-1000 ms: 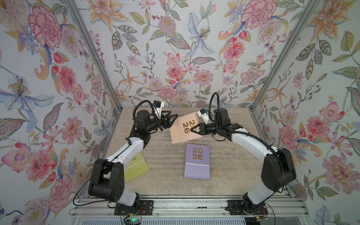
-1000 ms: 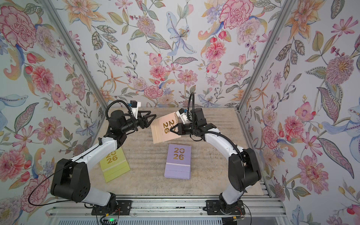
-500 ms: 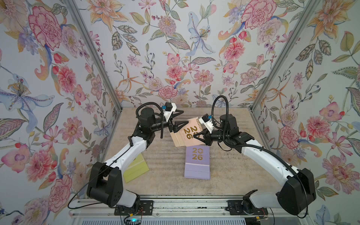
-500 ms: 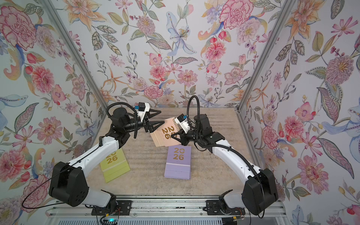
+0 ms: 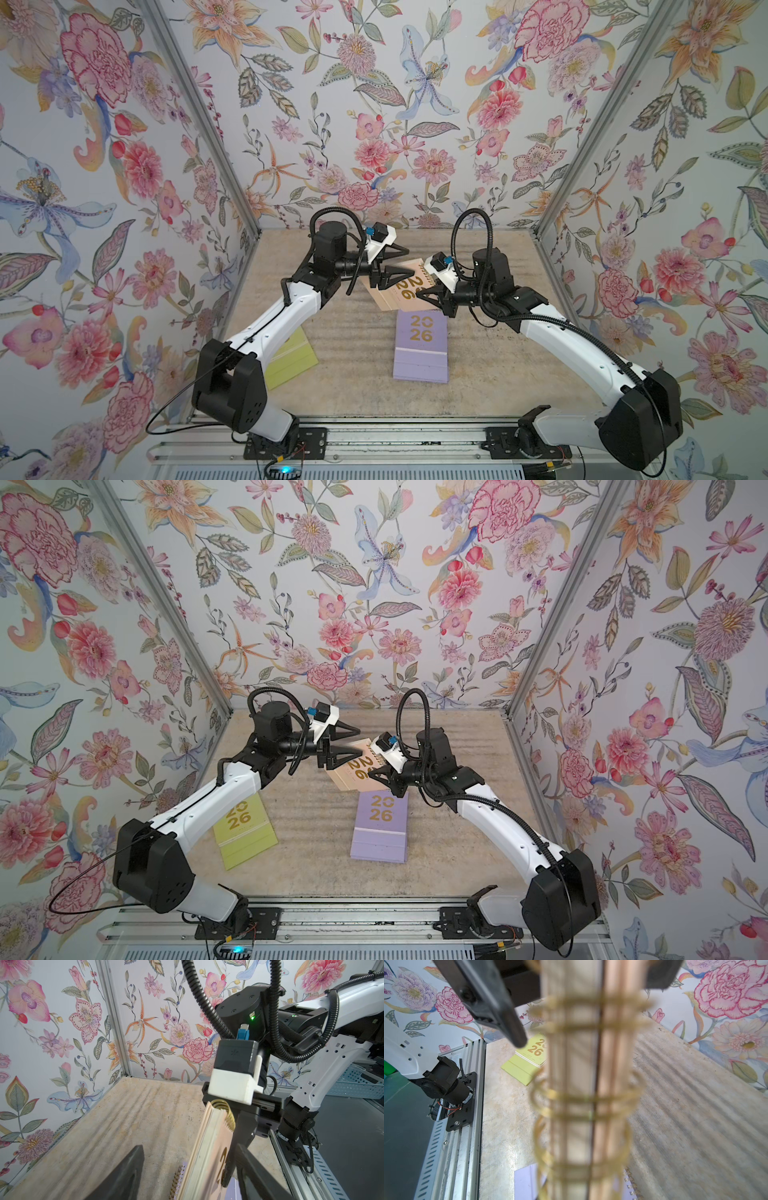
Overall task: Stack the calendars
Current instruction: Place the calendar at the calendar.
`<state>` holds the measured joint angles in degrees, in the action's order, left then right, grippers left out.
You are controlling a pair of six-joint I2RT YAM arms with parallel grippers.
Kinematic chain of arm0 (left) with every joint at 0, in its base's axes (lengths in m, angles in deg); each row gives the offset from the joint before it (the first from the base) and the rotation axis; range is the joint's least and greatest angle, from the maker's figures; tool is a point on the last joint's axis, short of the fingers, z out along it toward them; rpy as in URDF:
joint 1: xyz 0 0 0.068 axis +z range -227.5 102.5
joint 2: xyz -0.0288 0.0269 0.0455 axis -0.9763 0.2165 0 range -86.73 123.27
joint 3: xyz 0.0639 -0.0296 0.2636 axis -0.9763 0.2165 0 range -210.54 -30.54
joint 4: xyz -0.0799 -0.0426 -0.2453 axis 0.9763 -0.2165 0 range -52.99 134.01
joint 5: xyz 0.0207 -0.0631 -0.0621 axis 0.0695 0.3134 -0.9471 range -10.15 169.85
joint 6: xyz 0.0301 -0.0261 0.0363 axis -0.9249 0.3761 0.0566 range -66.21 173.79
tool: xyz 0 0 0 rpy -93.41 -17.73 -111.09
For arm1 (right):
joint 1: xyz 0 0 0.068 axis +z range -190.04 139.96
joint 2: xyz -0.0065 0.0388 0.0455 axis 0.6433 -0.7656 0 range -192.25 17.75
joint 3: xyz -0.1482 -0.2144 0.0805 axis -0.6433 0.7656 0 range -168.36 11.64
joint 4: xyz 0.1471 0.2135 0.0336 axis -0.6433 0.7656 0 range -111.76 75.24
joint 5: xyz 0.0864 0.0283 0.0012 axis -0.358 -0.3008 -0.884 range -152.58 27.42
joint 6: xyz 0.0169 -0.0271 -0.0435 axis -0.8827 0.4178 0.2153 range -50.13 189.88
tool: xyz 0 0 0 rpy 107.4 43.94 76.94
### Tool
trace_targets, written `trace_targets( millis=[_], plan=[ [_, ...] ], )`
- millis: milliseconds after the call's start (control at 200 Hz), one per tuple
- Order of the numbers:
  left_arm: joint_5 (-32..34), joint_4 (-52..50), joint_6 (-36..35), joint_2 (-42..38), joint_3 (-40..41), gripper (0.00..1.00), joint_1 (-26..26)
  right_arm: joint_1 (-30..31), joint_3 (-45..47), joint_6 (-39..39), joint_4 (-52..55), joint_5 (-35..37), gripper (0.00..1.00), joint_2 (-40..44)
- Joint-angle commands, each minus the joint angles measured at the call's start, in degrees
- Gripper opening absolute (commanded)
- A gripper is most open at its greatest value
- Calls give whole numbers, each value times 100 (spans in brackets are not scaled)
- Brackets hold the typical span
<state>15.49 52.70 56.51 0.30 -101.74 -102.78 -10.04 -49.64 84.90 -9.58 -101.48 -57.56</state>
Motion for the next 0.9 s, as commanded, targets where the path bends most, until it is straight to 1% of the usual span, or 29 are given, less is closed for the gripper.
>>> trace_targets(
  millis=[0, 50, 95, 150, 190, 250, 305, 355, 375, 390, 430, 465, 515, 565, 585, 611, 661, 711, 821, 856, 896],
  plan=[
    [-174, -345, -334, 44, -204, 68, -104, 41, -130, 413, -153, -170, 0, 156],
    [-166, -337, -326, 51, -210, 65, -131, 41, -130, 471, -141, -180, 0, 170],
    [-156, -344, -308, 53, -213, 63, -157, 46, -130, 507, -149, -173, 4, 173],
    [-147, -348, -274, 62, -222, 56, -179, 44, -130, 548, -149, -180, 4, 183],
    [-132, -348, -251, 62, -224, 47, -196, 47, -123, 582, -142, -172, 5, 195],
    [-89, -350, -205, 74, -216, 30, -208, 41, -121, 617, -148, -155, 6, 202],
    [-28, -354, -193, 63, -201, 17, -223, 46, -121, 641, -152, -145, 7, 221],
    [23, -349, -214, 40, -177, 8, -229, 41, -108, 651, -155, -132, 10, 238],
    [42, -339, -226, 23, -175, 5, -232, 41, -109, 650, -151, -123, 14, 248],
    [64, -329, -228, 13, -161, 4, -228, 41, -97, 651, -158, -119, 18, 257],
    [110, -296, -198, 0, -151, 0, -228, 32, -82, 608, -159, -79, 35, 276],
    [148, -246, -149, -11, -153, 0, -224, 16, -74, 523, -170, -44, 48, 295],
    [239, -120, 19, -31, -132, 0, -223, -31, -45, 389, -184, -16, 70, 340],
    [322, 131, 276, -33, -68, 0, -216, -87, 43, 190, -296, 41, 86, 402],
    [394, 265, 454, -37, -25, 0, -212, -117, 99, 80, -382, 74, 90, 447],
    [516, 473, 695, -51, 38, 0, -214, -161, 199, -60, -516, 142, 93, 518],
    [665, 1054, 1270, -91, 246, 0, -206, -293, 460, -458, -964, 314, 96, 708],
    [864, 1815, 1903, -153, 529, 0, -197, -467, 853, -1058, -1557, 429, 98, 940],
    [1608, 3631, 3486, -265, 1250, 0, -197, -869, 1799, -2662, -2983, 1003, 99, 1464],
    [1911, 4141, 4033, -265, 1446, 0, -196, -962, 2047, -3135, -3268, 1182, 99, 1591],
    [2287, 4517, 4676, -244, 1613, 0, -205, -1030, 2264, -3531, -3484, 1221, 99, 1685]
  ],
)
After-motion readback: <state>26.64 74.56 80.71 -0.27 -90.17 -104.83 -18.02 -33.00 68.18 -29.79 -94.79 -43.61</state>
